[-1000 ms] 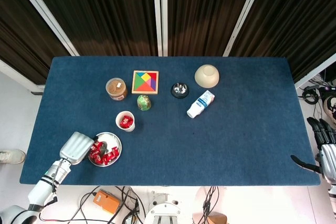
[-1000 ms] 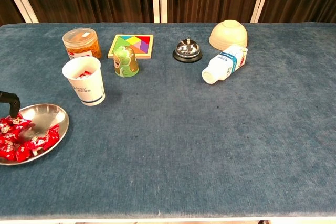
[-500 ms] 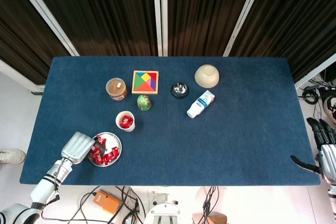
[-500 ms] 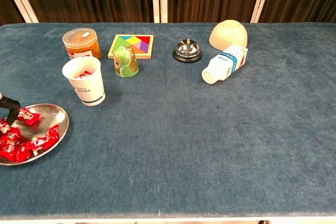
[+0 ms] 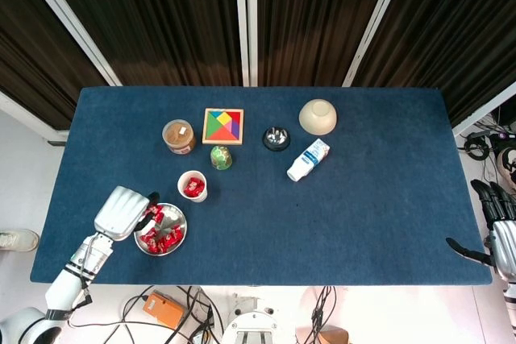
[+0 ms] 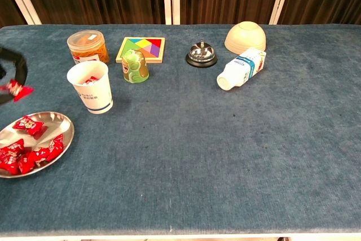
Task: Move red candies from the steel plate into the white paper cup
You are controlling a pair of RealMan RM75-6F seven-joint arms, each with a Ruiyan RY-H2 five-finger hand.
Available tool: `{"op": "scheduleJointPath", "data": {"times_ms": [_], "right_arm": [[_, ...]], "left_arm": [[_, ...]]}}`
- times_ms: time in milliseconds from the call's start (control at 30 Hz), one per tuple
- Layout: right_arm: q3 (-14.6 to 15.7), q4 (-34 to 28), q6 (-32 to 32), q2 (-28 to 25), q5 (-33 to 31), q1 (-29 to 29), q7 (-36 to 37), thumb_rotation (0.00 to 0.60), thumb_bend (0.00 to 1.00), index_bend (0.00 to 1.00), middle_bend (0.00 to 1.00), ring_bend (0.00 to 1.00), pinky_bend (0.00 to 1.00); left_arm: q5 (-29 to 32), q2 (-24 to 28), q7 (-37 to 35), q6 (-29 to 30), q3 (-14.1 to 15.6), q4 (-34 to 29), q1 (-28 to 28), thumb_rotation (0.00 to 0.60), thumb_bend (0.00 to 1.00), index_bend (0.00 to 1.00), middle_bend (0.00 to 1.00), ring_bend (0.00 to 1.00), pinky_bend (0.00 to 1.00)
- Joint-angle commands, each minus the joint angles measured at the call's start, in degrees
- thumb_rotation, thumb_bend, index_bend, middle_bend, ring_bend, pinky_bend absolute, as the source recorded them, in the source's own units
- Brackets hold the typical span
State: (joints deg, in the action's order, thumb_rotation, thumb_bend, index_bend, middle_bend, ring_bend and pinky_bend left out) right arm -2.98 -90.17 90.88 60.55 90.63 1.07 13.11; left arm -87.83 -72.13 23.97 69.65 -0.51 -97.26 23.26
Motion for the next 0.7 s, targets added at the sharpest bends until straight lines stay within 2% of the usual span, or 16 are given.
{"op": "scheduleJointPath", "data": {"times_ms": [33,333,700], "right_arm": [[0.04,-0.06,-0.08,0.05,0.09,0.07,-0.09,0.600,0.20,0.02,0.16,0.11,0.18],[0.05,0.36,-0.21,0.19,-0.32,-0.03,0.28,0.600,0.20,0.02,0.16,0.11,0.18],[-0.12,0.91,-0.58,0.27,-0.84,0.06,0.81,0.600,0.20,0.02,0.16,0.11,0.18]], "left_arm": [[0.45,0.23,0.06,-0.91,-2.94,-2.58,2.53,0.600,0.32,0.53,0.85,0.79,0.83],[8.55,-3.52,5.40,-9.41,-7.32,-2.43,9.18,0.600,0.32,0.53,0.85,0.78,0.83],[15.88,-6.69,7.49,-11.69,-8.11,0.96,11.80,0.600,0.29,0.53,0.85,0.78,0.83]]}}
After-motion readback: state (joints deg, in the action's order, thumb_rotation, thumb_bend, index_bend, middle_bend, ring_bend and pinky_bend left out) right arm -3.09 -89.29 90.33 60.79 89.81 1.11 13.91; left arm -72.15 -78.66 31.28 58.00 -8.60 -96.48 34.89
